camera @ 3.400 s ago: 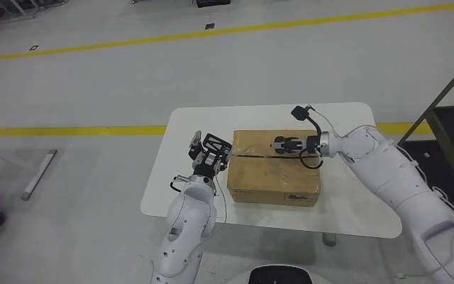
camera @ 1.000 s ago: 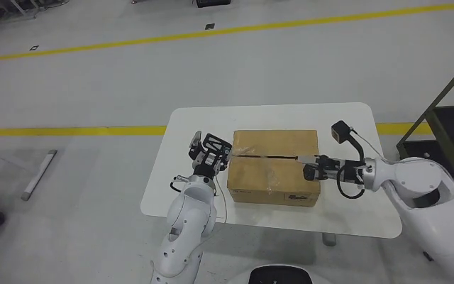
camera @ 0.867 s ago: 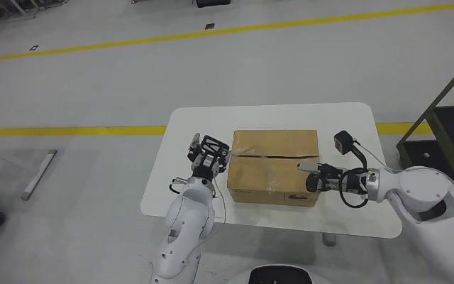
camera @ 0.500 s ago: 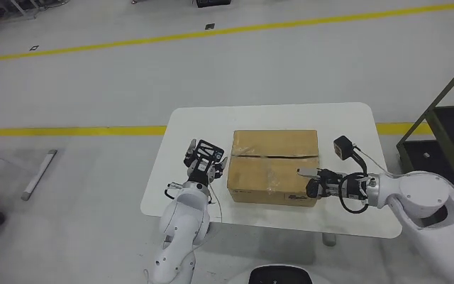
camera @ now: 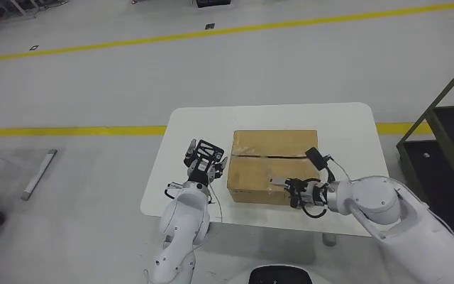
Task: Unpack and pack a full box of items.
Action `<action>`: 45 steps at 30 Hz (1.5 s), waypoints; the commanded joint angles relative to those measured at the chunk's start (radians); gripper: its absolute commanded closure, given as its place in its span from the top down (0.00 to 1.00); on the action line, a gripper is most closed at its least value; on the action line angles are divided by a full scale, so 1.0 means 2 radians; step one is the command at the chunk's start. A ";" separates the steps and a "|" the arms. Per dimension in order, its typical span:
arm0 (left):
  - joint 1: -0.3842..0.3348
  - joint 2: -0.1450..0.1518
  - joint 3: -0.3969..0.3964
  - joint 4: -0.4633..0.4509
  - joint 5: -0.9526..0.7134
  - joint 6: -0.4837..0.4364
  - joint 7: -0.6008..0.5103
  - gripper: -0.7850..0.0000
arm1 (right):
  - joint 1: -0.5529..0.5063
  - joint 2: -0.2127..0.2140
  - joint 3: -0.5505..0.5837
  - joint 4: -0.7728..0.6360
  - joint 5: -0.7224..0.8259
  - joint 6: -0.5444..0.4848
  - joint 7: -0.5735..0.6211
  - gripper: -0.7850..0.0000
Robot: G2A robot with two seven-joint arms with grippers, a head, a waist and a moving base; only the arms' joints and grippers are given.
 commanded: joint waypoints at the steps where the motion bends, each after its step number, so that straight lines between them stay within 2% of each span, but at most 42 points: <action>1: 0.000 0.000 0.000 0.000 0.000 0.000 0.000 1.00 | 0.019 -0.003 -0.019 0.006 -0.014 0.022 -0.001 0.57; 2: 0.000 0.000 0.000 0.000 0.000 0.000 0.000 1.00 | 0.026 -0.004 -0.024 0.009 -0.015 0.029 0.001 0.55; 5: 0.000 0.000 0.000 0.000 0.000 0.000 0.000 1.00 | 0.052 -0.008 -0.047 0.027 -0.023 0.053 0.005 0.63; 8: 0.000 0.000 0.000 0.000 0.000 0.000 0.000 1.00 | 0.074 -0.013 -0.066 0.053 -0.018 0.065 0.010 0.62; 9: 0.000 0.000 0.000 0.000 0.000 0.000 0.000 1.00 | 0.079 -0.014 -0.071 0.058 -0.018 0.065 0.009 0.58; 10: 0.000 0.000 0.000 0.000 0.000 0.000 0.000 1.00 | 0.083 -0.016 -0.075 0.064 -0.016 0.064 0.008 0.49; 17: 0.000 0.000 0.000 0.000 0.000 0.000 0.000 1.00 | 0.104 -0.023 -0.097 0.089 -0.015 0.071 0.006 0.48; 20: 0.000 0.000 0.000 0.000 0.000 0.000 0.000 1.00 | 0.108 -0.024 -0.100 0.093 -0.015 0.073 0.003 0.44; 27: 0.000 0.000 0.000 0.000 0.000 0.000 0.000 1.00 | 0.112 -0.024 -0.100 0.096 -0.018 0.079 0.002 0.21; 28: 0.000 0.000 0.000 0.000 0.000 0.000 0.000 1.00 | 0.113 -0.024 -0.101 0.097 -0.020 0.080 0.001 0.16; 29: 0.000 0.000 0.000 0.000 0.000 0.000 0.000 1.00 | 0.114 -0.024 -0.102 0.097 -0.023 0.082 0.001 0.04; 30: 0.000 0.000 0.000 0.000 0.000 0.000 0.000 1.00 | 0.114 -0.024 -0.102 0.097 -0.023 0.082 0.002 0.00; 39: 0.000 0.000 0.000 0.000 0.000 0.000 0.000 1.00 | 0.116 -0.021 -0.091 0.082 -0.030 0.078 0.010 0.00; 45: 0.000 0.000 0.000 0.000 0.000 0.000 0.000 1.00 | 0.098 -0.010 -0.050 0.051 -0.032 0.074 0.024 0.00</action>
